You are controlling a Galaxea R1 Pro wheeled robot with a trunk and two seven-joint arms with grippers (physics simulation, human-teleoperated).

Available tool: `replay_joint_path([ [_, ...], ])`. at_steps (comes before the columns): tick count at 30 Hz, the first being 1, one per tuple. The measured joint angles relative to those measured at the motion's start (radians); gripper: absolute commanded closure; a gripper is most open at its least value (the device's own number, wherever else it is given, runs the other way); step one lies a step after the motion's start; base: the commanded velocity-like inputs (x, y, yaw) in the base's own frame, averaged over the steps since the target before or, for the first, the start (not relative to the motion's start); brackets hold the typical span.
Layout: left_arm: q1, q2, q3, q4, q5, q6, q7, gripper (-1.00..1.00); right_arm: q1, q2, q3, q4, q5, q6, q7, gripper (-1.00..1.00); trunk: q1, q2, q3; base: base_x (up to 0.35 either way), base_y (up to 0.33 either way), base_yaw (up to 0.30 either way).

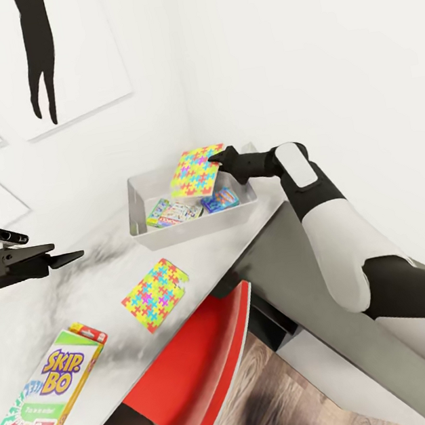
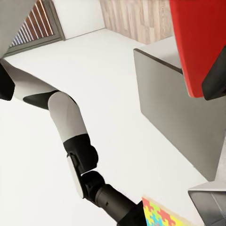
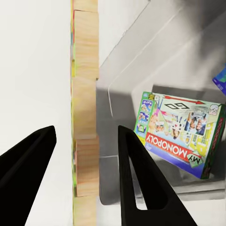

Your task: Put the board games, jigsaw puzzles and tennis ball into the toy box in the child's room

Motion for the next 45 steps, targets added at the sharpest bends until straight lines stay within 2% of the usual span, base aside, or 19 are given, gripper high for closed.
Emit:
replay_joint_path([
  [30,0.0,0.0,0.006,0.0,0.002,0.0,0.0,-1.0,-0.032,0.0,0.0,0.001,0.001,0.001,0.0,1.0,0.0,0.0,-0.049,0.0,0.0,0.0],
  [38,0.0,0.001,0.004,0.0,0.054,0.0,0.0,-1.0,-0.032,0.0,0.0,0.001,0.001,0.001,0.0,1.0,0.0,0.0,-0.062,0.0,0.0,0.0],
  [45,0.0,0.004,0.003,0.0,0.065,0.0,0.0,-1.0,-0.032,0.0,0.0,0.001,0.001,0.001,0.0,1.0,0.0,0.0,-0.074,0.0,0.0,0.0],
])
